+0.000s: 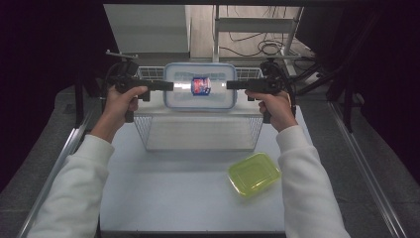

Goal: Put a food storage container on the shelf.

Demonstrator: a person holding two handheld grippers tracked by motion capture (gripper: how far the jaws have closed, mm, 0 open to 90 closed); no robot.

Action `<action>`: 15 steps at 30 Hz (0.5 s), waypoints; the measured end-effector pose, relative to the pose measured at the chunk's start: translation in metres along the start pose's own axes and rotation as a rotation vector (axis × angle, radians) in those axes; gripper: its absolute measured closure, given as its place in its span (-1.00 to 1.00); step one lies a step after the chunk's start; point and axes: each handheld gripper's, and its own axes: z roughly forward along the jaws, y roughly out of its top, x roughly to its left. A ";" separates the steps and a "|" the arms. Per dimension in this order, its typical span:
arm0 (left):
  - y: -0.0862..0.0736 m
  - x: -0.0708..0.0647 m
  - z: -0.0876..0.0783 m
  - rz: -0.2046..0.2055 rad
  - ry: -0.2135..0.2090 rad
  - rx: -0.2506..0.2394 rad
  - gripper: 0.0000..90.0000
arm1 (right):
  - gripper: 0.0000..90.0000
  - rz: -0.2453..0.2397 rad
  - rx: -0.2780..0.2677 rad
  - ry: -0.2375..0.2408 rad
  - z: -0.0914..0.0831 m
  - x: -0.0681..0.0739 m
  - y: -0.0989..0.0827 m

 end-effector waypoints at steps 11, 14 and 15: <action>0.003 0.009 0.008 -0.046 0.037 -0.038 0.04 | 0.02 0.075 -0.027 -0.037 0.007 -0.005 0.002; 0.003 0.009 0.011 -0.040 0.072 -0.034 -0.05 | -0.08 0.102 -0.017 -0.086 0.012 -0.004 0.001; 0.002 0.009 0.015 -0.037 0.102 -0.024 -0.13 | -0.13 0.107 -0.007 -0.140 0.014 -0.003 0.000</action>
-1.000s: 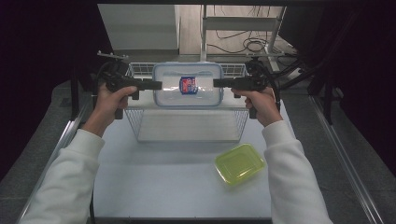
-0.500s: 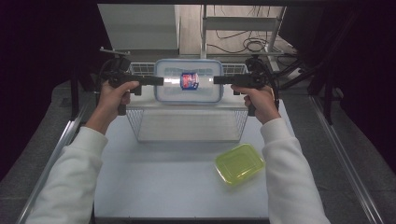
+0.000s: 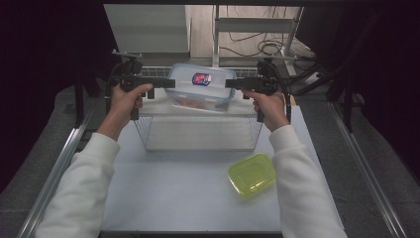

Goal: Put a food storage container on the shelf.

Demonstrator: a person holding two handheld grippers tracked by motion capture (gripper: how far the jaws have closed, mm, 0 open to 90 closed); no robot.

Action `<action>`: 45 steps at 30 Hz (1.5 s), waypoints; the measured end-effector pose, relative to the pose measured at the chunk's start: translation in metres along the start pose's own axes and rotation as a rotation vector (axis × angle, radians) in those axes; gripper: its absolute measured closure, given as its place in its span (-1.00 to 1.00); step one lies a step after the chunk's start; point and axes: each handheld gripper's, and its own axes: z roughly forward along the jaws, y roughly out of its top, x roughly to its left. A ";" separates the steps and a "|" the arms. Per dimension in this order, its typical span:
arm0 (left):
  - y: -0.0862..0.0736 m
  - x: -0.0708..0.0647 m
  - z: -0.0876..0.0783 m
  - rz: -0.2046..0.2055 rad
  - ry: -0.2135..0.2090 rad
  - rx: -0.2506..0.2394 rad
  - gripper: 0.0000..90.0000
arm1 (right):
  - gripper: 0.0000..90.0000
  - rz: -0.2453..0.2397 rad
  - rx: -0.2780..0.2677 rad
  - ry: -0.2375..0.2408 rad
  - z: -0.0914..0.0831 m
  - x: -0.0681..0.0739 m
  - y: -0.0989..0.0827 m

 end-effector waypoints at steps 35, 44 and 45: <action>-0.040 -0.028 -0.040 0.058 -0.031 -0.047 -0.45 | 0.98 -0.363 0.087 -0.011 0.011 0.036 -0.066; -0.043 -0.025 -0.039 0.057 -0.032 -0.045 -0.46 | 0.98 -0.308 0.035 -0.063 0.008 0.022 -0.057; -0.043 -0.026 -0.039 0.055 -0.033 -0.044 -0.46 | 0.98 -0.306 0.033 -0.068 0.008 0.022 -0.057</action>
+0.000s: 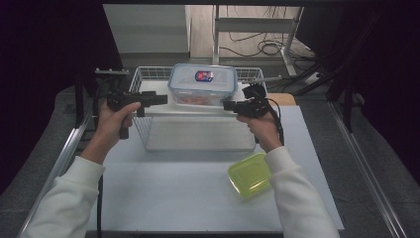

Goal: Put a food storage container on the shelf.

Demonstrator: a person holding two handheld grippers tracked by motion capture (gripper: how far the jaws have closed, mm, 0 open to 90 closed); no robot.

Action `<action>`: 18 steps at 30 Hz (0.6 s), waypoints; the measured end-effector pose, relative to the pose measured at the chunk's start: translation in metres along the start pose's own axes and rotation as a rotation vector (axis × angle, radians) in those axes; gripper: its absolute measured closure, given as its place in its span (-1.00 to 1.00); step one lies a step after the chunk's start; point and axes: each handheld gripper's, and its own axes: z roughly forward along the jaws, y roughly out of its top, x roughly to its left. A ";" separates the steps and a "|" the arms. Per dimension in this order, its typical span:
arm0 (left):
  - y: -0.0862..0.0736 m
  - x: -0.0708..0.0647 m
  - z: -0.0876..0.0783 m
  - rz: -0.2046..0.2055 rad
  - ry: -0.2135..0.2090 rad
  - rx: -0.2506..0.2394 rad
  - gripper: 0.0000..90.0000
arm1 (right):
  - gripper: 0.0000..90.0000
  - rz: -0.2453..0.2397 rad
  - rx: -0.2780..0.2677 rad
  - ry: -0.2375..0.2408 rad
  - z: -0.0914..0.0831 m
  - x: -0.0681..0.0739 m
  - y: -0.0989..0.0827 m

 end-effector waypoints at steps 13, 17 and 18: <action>-0.004 -0.001 -0.002 -0.013 -0.007 0.001 -0.47 | 0.98 0.043 -0.034 0.015 -0.005 -0.006 -0.003; -0.011 -0.004 -0.007 -0.006 0.003 0.011 -0.47 | 0.98 0.032 -0.043 0.035 -0.016 -0.003 -0.010; -0.011 -0.004 -0.007 -0.006 0.003 0.011 -0.47 | 0.98 0.032 -0.043 0.035 -0.016 -0.003 -0.010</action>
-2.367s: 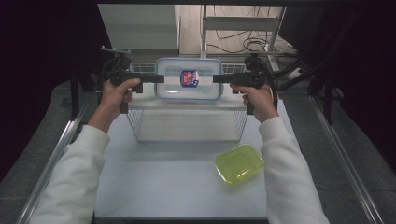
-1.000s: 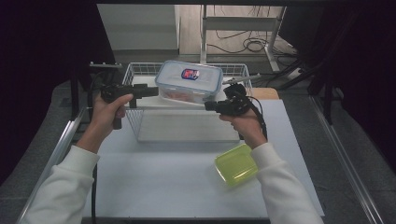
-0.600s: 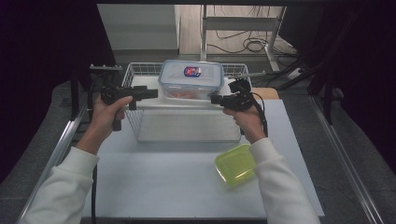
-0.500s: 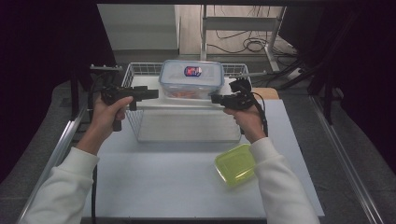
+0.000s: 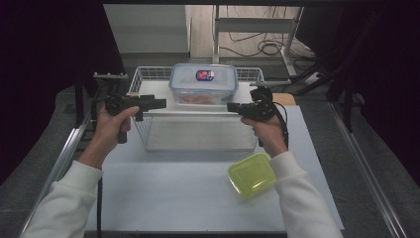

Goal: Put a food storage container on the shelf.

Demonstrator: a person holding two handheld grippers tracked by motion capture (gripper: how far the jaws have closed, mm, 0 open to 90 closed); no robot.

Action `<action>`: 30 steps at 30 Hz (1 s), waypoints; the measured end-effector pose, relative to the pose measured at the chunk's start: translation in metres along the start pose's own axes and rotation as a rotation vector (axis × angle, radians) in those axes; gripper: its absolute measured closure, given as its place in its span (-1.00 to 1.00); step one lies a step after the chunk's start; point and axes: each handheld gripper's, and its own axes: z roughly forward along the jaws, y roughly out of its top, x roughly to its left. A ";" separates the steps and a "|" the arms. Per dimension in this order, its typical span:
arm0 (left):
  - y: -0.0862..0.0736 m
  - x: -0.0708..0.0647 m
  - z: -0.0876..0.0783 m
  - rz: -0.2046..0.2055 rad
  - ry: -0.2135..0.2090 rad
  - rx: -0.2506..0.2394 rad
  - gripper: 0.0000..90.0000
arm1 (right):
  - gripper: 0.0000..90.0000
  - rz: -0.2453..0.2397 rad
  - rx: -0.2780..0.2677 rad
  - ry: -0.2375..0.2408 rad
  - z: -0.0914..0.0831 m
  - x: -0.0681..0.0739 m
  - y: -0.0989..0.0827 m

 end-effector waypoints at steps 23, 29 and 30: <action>-0.154 -0.031 0.003 0.076 -0.001 0.142 -0.48 | -0.04 -0.027 0.049 0.091 -0.069 -0.003 -0.144; -0.183 -0.029 0.014 0.053 0.028 0.225 -0.48 | -0.10 -0.062 0.144 0.053 -0.071 0.001 -0.165; -0.183 -0.029 0.014 0.053 0.028 0.225 -0.48 | -0.10 -0.062 0.144 0.053 -0.071 0.001 -0.165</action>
